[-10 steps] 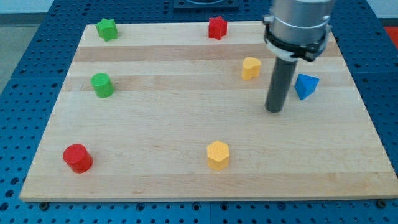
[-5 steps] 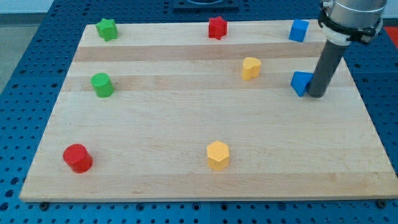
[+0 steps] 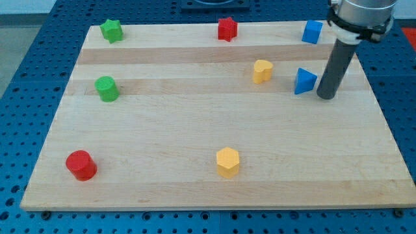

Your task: Place the blue triangle below the yellow heart

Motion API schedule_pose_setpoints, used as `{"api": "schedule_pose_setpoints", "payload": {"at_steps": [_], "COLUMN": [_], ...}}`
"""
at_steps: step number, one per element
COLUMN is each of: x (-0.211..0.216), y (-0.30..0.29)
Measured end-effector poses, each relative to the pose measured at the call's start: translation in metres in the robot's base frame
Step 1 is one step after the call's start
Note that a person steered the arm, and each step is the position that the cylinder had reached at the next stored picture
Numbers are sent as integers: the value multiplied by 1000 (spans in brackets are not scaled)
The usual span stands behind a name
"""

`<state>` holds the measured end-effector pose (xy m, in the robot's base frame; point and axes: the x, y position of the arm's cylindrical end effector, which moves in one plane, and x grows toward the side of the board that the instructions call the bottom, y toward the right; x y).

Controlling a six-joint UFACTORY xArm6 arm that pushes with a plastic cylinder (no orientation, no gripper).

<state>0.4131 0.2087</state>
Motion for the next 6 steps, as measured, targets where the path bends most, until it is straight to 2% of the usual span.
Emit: {"api": "schedule_pose_setpoints", "payload": {"at_steps": [2,4,6], "x": [-22,-22,-22], "y": [-18,-57,-63]}}
